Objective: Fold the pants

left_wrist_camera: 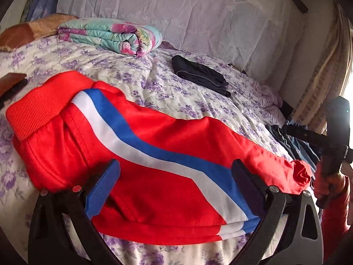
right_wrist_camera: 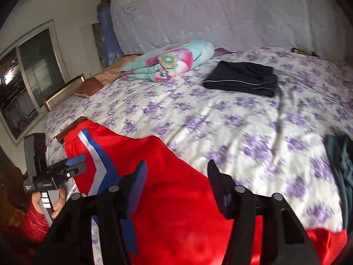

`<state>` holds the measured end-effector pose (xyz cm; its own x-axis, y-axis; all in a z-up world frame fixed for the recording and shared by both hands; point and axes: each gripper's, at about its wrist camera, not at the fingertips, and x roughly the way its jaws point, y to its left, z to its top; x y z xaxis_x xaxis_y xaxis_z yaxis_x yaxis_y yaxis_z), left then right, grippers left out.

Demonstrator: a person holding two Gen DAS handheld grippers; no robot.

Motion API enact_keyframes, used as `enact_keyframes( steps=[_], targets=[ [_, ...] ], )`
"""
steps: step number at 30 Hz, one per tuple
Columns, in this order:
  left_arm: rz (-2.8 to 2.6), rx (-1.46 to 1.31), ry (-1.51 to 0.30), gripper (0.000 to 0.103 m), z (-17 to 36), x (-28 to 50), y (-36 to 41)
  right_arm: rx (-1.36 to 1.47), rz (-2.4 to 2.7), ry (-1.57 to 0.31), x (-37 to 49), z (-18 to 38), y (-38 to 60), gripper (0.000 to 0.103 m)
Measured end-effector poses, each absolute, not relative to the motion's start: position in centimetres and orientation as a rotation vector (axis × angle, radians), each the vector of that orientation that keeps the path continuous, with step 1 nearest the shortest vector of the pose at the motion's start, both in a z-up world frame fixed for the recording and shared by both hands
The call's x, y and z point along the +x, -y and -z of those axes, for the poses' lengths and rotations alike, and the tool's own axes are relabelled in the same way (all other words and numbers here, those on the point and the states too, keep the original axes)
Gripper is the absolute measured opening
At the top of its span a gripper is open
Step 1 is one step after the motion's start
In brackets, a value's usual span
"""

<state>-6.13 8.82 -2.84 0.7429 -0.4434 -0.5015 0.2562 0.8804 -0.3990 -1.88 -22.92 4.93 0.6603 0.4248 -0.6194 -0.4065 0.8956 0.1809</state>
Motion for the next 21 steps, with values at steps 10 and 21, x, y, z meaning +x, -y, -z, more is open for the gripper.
enact_keyframes(
  steps=[10, 21],
  targets=[
    [0.369, -0.228, -0.607, 0.098, 3.4, -6.2, -7.7, 0.021, -0.513, -0.881, 3.5, 1.4, 16.8, 0.012],
    [0.373, -0.263, -0.588, 0.098, 3.4, -6.2, -8.1, 0.034, -0.608, -0.925, 1.1, 1.2, 16.4, 0.013]
  ],
)
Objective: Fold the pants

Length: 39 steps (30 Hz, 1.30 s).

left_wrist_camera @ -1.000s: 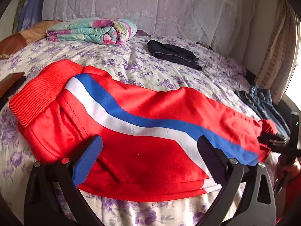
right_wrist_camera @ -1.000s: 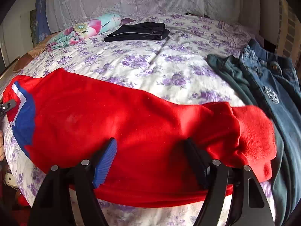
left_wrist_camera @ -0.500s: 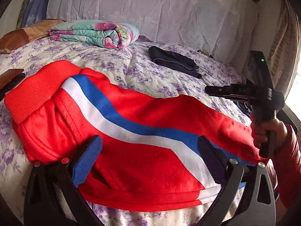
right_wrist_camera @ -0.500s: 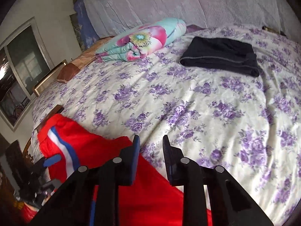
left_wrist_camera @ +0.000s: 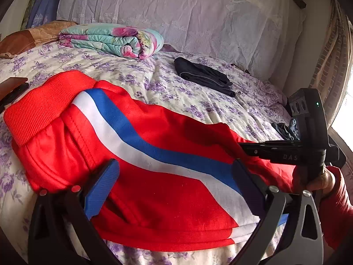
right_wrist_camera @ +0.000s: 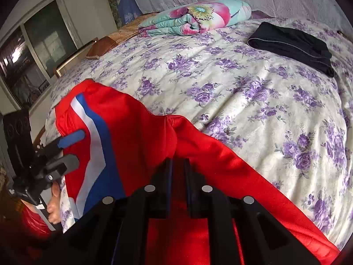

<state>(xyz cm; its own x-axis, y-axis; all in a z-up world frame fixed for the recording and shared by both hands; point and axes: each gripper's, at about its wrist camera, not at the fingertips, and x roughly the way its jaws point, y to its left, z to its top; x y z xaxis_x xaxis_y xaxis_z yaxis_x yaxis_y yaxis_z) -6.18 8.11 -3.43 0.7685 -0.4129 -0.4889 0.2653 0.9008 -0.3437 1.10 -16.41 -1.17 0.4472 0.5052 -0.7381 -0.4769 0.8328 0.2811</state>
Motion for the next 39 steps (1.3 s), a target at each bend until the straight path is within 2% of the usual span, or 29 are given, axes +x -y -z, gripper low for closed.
enact_keyframes(
  steps=[1, 5, 9, 19, 21, 23, 25, 29, 31, 33, 34, 39],
  targets=[
    [0.372, -0.262, -0.589, 0.098, 3.4, -6.2, -8.1, 0.079, -0.618, -0.932, 1.6, 1.1, 16.7, 0.013],
    [0.374, -0.265, -0.587, 0.098, 3.4, -6.2, -8.2, 0.303, -0.645, -0.984, 4.2, 1.5, 18.5, 0.028],
    [0.379, -0.269, -0.582, 0.098, 3.4, -6.4, -8.2, 0.466, -0.685, -1.047, 5.8, 2.5, 19.4, 0.028],
    [0.379, -0.269, -0.582, 0.098, 3.4, -6.4, -8.2, 0.576, -0.755, -1.064, 5.5, 2.6, 19.7, 0.031],
    [0.38, -0.27, -0.581, 0.098, 3.4, -6.4, -8.3, 0.625, -0.763, -1.076, 5.8, 2.9, 20.2, 0.036],
    [0.379, -0.269, -0.582, 0.098, 3.4, -6.4, -8.3, 0.723, -0.805, -1.079, 6.0, 3.3, 20.8, 0.059],
    [0.379, -0.269, -0.582, 0.098, 3.4, -6.4, -8.3, 0.738, -0.806, -1.071, 5.9, 3.2, 20.8, 0.059],
    [0.38, -0.27, -0.581, 0.098, 3.5, -6.4, -8.3, 0.59, -0.764, -1.07, 5.6, 2.4, 18.9, 0.059],
    [0.379, -0.269, -0.581, 0.098, 3.5, -6.4, -8.3, 0.555, -0.761, -1.071, 6.0, 2.2, 18.0, 0.054],
    [0.379, -0.269, -0.581, 0.098, 3.5, -6.4, -8.3, 0.526, -0.726, -1.052, 6.4, 1.8, 17.7, 0.027],
    [0.379, -0.27, -0.581, 0.098, 3.5, -6.4, -8.3, 0.501, -0.681, -1.022, 6.6, 1.4, 17.8, 0.008],
    [0.379, -0.268, -0.582, 0.098, 3.5, -6.4, -8.3, 0.25, -0.557, -0.968, 7.3, 1.6, 16.1, 0.008]
  ],
)
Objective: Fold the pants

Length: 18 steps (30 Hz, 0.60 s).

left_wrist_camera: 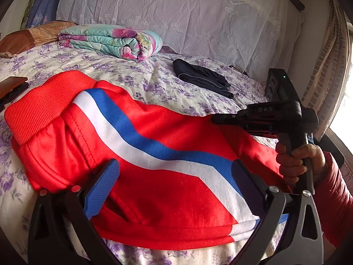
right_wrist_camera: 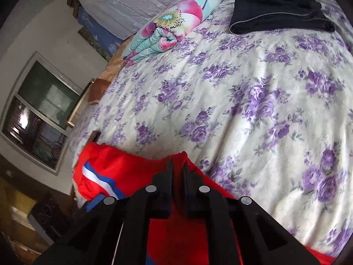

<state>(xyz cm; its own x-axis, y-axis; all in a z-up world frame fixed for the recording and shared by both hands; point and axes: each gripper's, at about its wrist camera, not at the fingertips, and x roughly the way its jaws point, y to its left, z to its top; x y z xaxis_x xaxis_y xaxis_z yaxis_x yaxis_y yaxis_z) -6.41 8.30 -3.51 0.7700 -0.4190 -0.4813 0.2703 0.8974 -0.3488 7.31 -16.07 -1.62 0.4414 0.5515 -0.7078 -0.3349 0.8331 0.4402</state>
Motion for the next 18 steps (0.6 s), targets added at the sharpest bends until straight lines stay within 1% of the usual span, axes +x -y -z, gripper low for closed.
enact_keyframes(
  steps=[2, 4, 5, 7, 10, 12, 13, 14, 16, 17, 18],
  targets=[
    [0.376, -0.262, -0.586, 0.098, 3.5, -6.4, -8.2, 0.121, -0.52, -0.952, 7.6, 2.3, 14.8, 0.011],
    [0.373, -0.254, -0.591, 0.098, 3.4, -6.3, -8.0, 0.096, -0.511, -0.966, 8.3, 2.4, 14.7, 0.013],
    [0.373, -0.251, -0.593, 0.098, 3.4, -6.3, -8.0, 0.076, -0.486, -0.954, 8.3, 1.9, 14.9, 0.024],
    [0.372, -0.242, -0.604, 0.098, 3.3, -6.2, -8.0, 0.027, -0.397, -0.869, 6.8, 0.3, 15.7, 0.038],
    [0.342, -0.228, -0.627, 0.098, 2.7, -6.3, -7.9, -0.086, -0.32, -0.709, 2.8, -2.5, 16.4, 0.038],
    [0.306, -0.225, -0.626, 0.098, 1.8, -6.3, -8.5, -0.158, -0.347, -0.668, 0.0, -3.1, 16.1, 0.04],
    [0.276, -0.214, -0.622, 0.098, 1.3, -6.1, -8.8, -0.182, -0.37, -0.679, -1.0, -2.8, 15.8, 0.046],
    [0.227, -0.189, -0.621, 0.098, 0.8, -5.8, -9.2, -0.206, -0.386, -0.705, -1.6, -2.1, 15.5, 0.054],
    [0.142, -0.129, -0.659, 0.098, 0.9, -4.6, -10.0, -0.279, -0.375, -0.796, -1.7, 0.7, 15.0, 0.064],
    [0.146, -0.107, -0.685, 0.098, 1.4, -4.0, -10.3, -0.3, -0.368, -0.851, -1.2, 2.3, 15.1, 0.068],
    [0.151, -0.077, -0.674, 0.098, 1.6, -3.8, -10.4, -0.255, -0.385, -0.845, -1.2, 2.6, 15.7, 0.068]
  ],
)
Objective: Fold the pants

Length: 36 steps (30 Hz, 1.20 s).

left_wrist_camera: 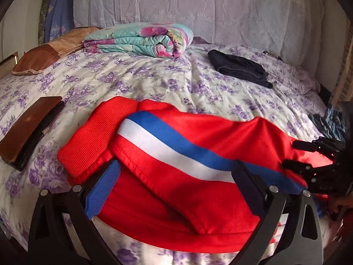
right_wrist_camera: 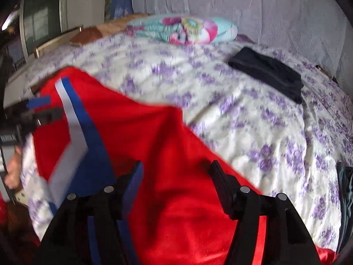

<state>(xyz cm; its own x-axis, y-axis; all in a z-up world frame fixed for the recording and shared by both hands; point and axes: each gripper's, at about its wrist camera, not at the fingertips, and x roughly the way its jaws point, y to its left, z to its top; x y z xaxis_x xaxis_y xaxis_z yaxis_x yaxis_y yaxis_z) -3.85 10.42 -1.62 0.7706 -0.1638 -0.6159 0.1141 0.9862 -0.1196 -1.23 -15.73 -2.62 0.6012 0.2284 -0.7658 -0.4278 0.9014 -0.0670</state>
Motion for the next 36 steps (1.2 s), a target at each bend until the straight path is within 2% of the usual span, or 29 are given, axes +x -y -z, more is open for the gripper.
enact_keyframes(
  steps=[3, 6, 8, 10, 11, 13, 19, 23, 27, 34, 36],
  targets=[
    [0.07, 0.038, -0.663, 0.098, 1.8, -4.7, -9.1, -0.117, -0.332, -0.77, -3.1, 0.1, 18.5, 0.068],
    [0.071, 0.078, -0.598, 0.098, 0.4, -7.5, -7.6, -0.063, -0.372, -0.715, -7.0, -1.4, 20.6, 0.077],
    [0.15, 0.071, -0.547, 0.098, -0.6, -9.0, -6.6, -0.089, -0.365, -0.737, -8.8, -0.3, 21.3, 0.088],
    [0.134, 0.137, -0.575, 0.098, 0.1, -8.6, -4.9, -0.14, -0.329, -0.845, -9.0, 2.8, 21.6, 0.092],
    [0.115, 0.172, -0.613, 0.098, 1.2, -7.8, -4.1, -0.119, -0.336, -0.836, -9.4, 3.5, 22.1, 0.093],
    [0.109, 0.158, -0.694, 0.099, 4.3, -5.7, -4.0, -0.006, -0.328, -0.809, -10.4, 2.2, 23.8, 0.093],
    [0.15, -0.01, -0.658, 0.099, 3.1, -7.2, -5.9, 0.395, -0.227, -0.677, -16.9, -0.5, 33.4, 0.093],
    [0.127, -0.002, -0.618, 0.099, 3.9, -7.4, -5.4, 0.651, -0.048, -0.675, -21.4, 1.1, 41.2, 0.093],
    [0.091, 0.099, -0.612, 0.099, 4.1, -7.4, -4.0, 0.873, -0.014, -0.674, -22.2, 3.7, 46.0, 0.093],
    [0.141, 0.047, -0.594, 0.099, 4.1, -8.1, -5.0, 0.865, 0.053, -0.667, -18.4, 3.9, 46.9, 0.095],
    [0.147, 0.04, -0.584, 0.098, 4.2, -8.5, -5.1, 0.827, 0.088, -0.625, -18.5, 3.8, 46.8, 0.085]
  ],
)
